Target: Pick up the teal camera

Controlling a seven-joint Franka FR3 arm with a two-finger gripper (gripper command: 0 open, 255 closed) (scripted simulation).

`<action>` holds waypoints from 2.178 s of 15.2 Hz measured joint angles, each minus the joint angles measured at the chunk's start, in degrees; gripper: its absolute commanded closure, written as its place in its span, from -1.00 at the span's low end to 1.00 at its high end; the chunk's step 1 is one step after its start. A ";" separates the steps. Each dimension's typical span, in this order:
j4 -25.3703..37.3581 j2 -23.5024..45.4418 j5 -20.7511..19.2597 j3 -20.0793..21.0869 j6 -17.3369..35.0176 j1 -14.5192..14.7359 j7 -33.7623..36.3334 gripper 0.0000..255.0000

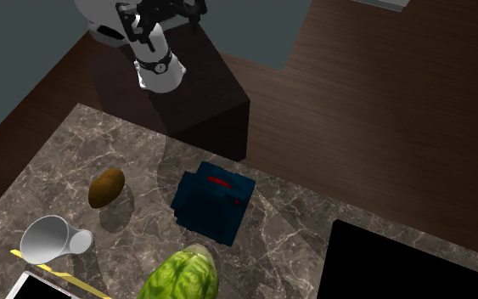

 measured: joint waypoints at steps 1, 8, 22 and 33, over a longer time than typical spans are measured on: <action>0.00 0.00 0.00 0.00 0.00 0.00 0.00 -1.00; -1.97 9.26 -0.95 0.03 12.22 -2.08 1.64 -1.00; 5.14 37.25 -4.04 -1.67 35.83 -6.80 6.01 -1.00; 5.21 45.10 -4.42 -2.06 44.04 -7.29 6.65 1.00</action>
